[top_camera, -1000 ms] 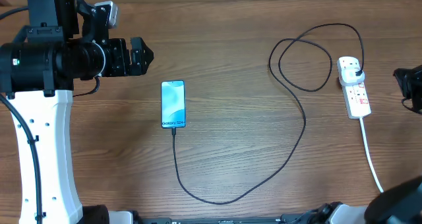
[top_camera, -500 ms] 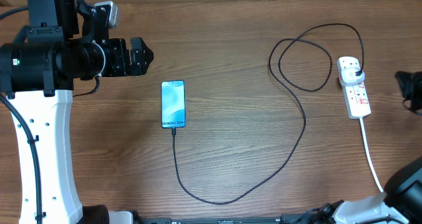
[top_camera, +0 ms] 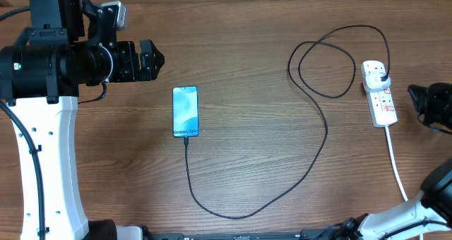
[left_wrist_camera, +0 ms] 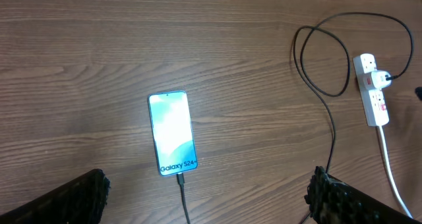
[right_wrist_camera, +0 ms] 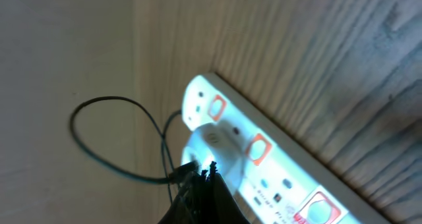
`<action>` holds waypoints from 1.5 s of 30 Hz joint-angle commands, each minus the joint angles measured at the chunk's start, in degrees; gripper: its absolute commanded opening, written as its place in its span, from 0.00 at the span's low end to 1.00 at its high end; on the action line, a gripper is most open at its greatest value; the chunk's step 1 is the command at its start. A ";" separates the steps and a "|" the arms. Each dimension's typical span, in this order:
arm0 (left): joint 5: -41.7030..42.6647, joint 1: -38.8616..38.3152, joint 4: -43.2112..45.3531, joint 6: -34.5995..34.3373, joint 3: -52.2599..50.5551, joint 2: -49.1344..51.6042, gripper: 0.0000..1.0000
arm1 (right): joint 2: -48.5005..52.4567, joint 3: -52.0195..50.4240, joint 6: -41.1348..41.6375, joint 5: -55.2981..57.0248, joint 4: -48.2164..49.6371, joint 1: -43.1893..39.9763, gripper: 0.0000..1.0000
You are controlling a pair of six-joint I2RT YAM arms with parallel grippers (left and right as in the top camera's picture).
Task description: Plug charger to phone and switch on socket
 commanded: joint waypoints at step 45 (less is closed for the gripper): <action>-0.17 -0.02 0.04 -0.17 0.33 -0.55 1.00 | 10.34 0.11 -0.24 0.31 4.00 6.82 0.04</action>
